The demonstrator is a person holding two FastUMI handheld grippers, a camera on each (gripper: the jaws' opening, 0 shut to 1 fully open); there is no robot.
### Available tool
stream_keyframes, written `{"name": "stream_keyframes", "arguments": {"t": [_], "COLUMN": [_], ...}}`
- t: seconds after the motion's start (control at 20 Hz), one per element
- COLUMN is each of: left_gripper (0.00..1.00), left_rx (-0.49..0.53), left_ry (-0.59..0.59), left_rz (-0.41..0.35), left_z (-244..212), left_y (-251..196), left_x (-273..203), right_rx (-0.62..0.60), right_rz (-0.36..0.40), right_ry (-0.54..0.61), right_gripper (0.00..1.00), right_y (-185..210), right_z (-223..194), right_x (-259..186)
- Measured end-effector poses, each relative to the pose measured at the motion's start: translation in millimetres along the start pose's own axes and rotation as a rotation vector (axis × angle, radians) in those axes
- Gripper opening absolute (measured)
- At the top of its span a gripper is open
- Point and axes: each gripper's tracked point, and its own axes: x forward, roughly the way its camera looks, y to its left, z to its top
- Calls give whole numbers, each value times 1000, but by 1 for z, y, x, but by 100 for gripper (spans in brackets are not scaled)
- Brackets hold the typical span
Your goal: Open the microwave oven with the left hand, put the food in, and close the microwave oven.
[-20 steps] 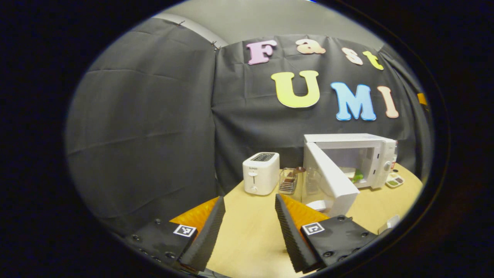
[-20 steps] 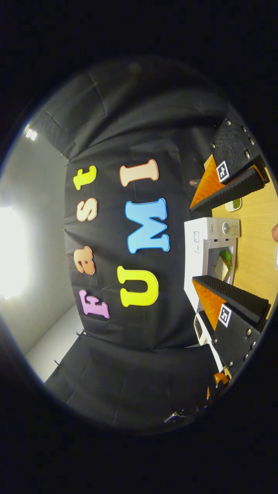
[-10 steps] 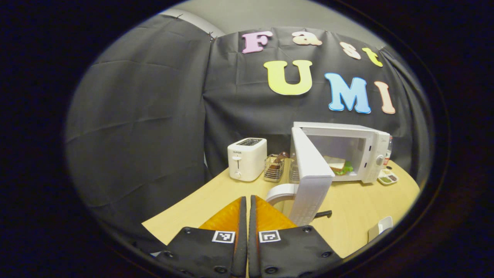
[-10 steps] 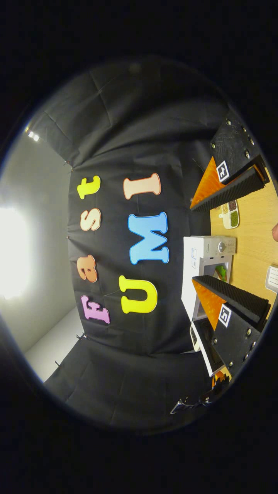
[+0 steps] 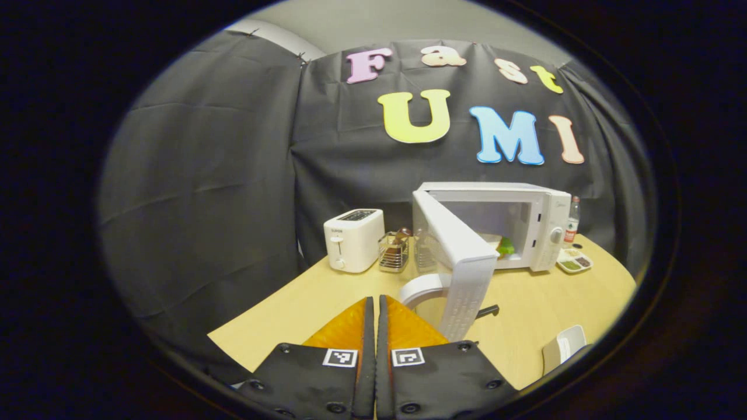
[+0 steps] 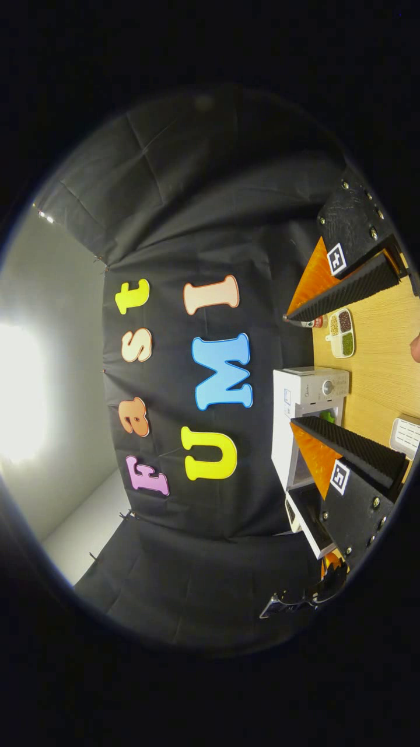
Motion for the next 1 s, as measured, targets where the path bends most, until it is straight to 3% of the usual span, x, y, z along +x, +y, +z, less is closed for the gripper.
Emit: {"name": "stream_keyframes", "arguments": {"t": [0.4,1.0], "left_gripper": [7,10], "left_rx": [13,33], "left_ry": [-3,32], "left_rz": [-104,-346], "left_z": [12,23], "left_y": [-58,-154], "left_x": [0,35], "right_rx": [-3,-15], "right_rz": [-14,-45], "right_ry": [-4,-14], "right_gripper": [98,98], "right_y": [-18,-5], "right_z": [0,2], "right_x": [-14,23]}}
